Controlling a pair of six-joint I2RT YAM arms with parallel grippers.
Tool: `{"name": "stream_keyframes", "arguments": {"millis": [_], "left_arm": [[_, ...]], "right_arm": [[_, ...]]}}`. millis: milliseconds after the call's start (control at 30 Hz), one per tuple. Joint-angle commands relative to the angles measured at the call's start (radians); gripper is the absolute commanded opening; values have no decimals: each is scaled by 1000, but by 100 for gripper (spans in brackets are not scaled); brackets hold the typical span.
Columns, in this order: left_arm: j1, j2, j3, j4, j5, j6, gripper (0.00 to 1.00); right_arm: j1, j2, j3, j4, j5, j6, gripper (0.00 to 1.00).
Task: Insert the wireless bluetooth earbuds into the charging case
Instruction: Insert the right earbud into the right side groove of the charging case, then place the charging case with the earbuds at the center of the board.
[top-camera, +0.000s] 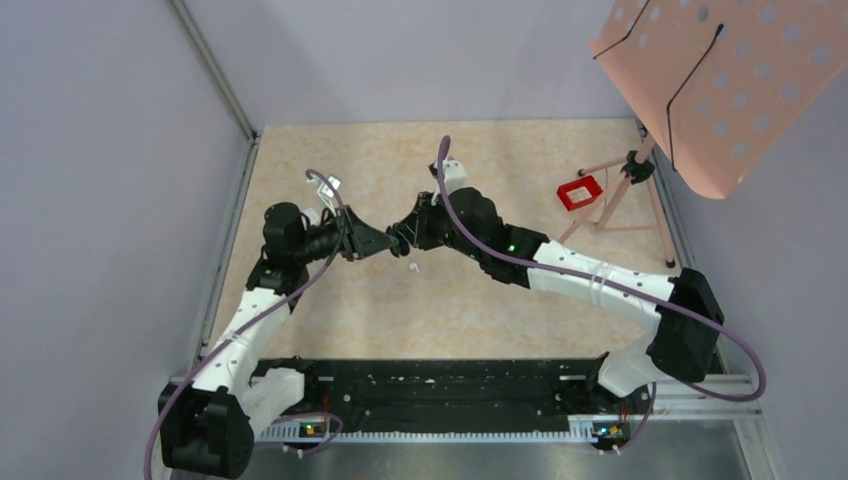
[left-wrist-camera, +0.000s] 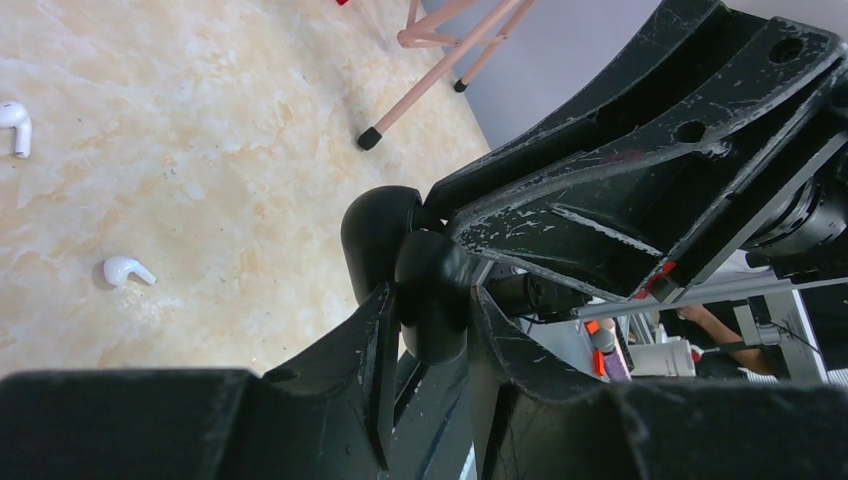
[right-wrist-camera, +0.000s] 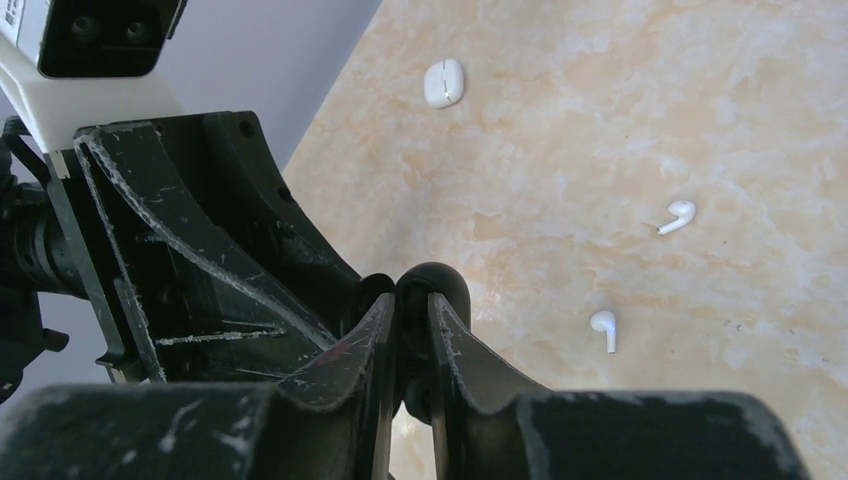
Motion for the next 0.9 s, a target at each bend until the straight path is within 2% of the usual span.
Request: {"name": "stream_keyframes", "arguments": {"millis": [0, 200, 367, 500, 567, 700, 867], "left_arm": [[-4, 5, 49, 28, 57, -1, 0], [-4, 8, 50, 20, 59, 4, 0], [-4, 7, 55, 0, 64, 18, 0], [-4, 9, 67, -29, 79, 36, 0], [-4, 14, 75, -32, 101, 41, 0], [-4, 48, 101, -14, 191, 16, 0], [-5, 78, 100, 109, 256, -92, 0]], "right_arm": [[11, -1, 60, -11, 6, -8, 20], [10, -20, 69, -14, -2, -4, 32], [7, -50, 74, -38, 30, -8, 36], [-54, -110, 23, -43, 31, 7, 41], [-114, -136, -35, -28, -20, 46, 43], [-249, -133, -194, 63, -216, 166, 43], [-283, -79, -281, 176, -396, 241, 46]]}}
